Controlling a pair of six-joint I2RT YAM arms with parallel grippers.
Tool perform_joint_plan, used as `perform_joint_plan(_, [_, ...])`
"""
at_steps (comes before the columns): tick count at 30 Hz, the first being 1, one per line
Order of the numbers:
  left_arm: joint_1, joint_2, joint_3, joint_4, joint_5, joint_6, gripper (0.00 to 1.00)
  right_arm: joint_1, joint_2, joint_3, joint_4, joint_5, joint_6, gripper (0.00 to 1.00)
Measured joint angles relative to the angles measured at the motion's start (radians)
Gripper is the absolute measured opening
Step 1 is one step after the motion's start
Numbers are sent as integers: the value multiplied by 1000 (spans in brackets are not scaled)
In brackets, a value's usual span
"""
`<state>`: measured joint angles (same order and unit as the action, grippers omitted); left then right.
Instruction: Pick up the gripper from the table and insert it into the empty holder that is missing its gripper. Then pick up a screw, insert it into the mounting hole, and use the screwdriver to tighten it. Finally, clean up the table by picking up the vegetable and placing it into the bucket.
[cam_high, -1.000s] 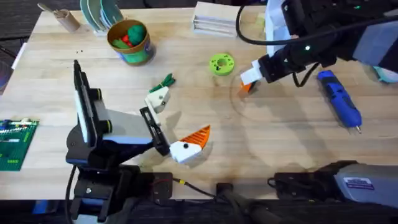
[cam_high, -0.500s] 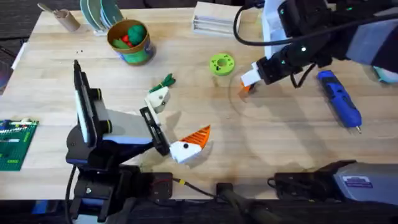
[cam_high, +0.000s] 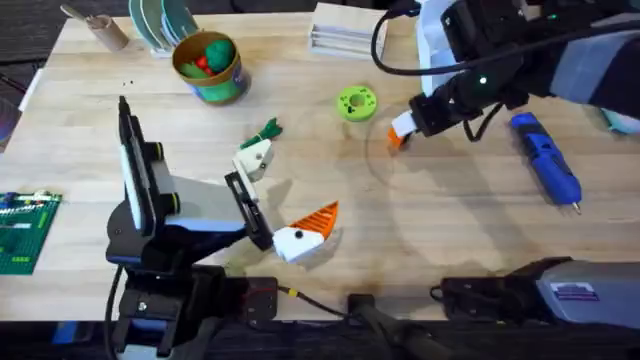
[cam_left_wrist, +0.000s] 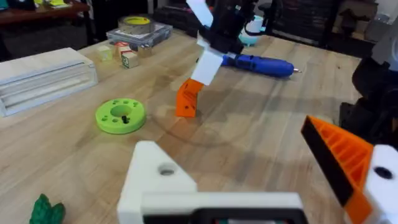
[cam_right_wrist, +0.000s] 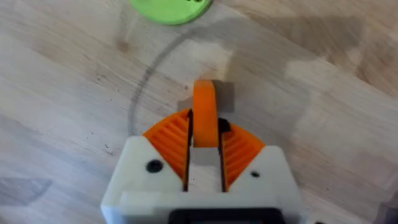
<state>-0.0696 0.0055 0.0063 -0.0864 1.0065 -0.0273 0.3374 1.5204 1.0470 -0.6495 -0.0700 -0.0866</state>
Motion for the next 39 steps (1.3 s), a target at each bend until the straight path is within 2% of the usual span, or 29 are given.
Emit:
perform_joint_plan(10, [0, 0, 0, 0, 0, 0, 993, 0, 0, 0, 5, -1, 0, 16])
perform_joint_plan(18, [0, 0, 0, 0, 0, 0, 992, 0, -67, 0, -8, -2, 0, 19])
perform_joint_plan(26, [0, 0, 0, 0, 0, 0, 993, 0, -300, 0, -17, -16, 22, 17])
perform_joint_plan(28, [0, 0, 0, 0, 0, 0, 993, 0, -369, 0, -17, -68, 47, 16])
perform_joint_plan(32, [0, 0, 0, 0, 0, 0, 993, 0, -447, 3, -14, -269, 109, 16])
perform_joint_plan(35, [0, 0, 0, 0, 0, 0, 993, 1, -427, -6, 21, -443, 147, 15])
perform_joint_plan(39, [0, 0, 0, 0, 0, 0, 993, 15, -346, -57, 150, -646, 226, 14])
